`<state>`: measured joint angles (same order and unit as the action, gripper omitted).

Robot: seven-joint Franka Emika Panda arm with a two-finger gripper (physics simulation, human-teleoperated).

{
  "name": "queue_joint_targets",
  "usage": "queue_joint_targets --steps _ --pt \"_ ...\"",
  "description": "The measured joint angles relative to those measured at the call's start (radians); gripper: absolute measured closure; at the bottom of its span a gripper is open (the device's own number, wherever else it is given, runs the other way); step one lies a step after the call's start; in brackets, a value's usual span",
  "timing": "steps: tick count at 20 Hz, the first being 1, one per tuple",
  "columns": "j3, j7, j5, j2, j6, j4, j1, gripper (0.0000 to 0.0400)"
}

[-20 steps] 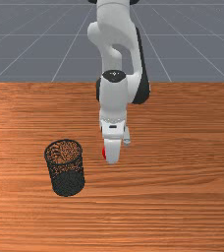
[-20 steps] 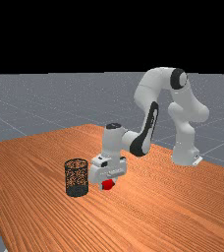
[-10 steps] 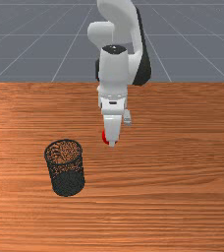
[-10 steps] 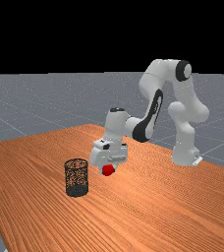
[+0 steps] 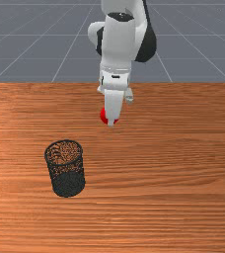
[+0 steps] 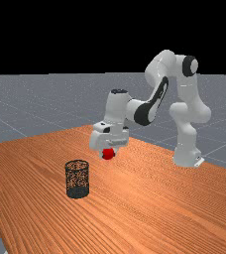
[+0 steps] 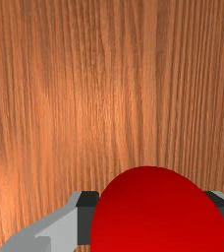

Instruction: Put the ball into the container

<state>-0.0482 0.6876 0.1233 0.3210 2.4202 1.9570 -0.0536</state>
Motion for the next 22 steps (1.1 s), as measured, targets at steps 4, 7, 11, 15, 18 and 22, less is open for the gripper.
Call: queue_joint_targets --steps 4,7,11,15,18,22 --pt "-0.03 -0.005 0.059 0.0 -0.001 -0.002 -0.001 0.012" --pt "0.026 0.252 -0.092 0.0 0.016 0.0 0.094 0.012" --pt "-0.038 0.136 0.012 0.007 0.016 -0.006 0.075 0.012" --pt "-0.04 0.191 -0.015 0.015 0.02 -0.014 0.108 0.012" --pt "-0.04 0.233 -0.039 0.023 0.019 -0.023 0.134 0.012" --pt "-0.007 0.322 -0.138 0.054 -0.018 -0.075 0.187 0.012"
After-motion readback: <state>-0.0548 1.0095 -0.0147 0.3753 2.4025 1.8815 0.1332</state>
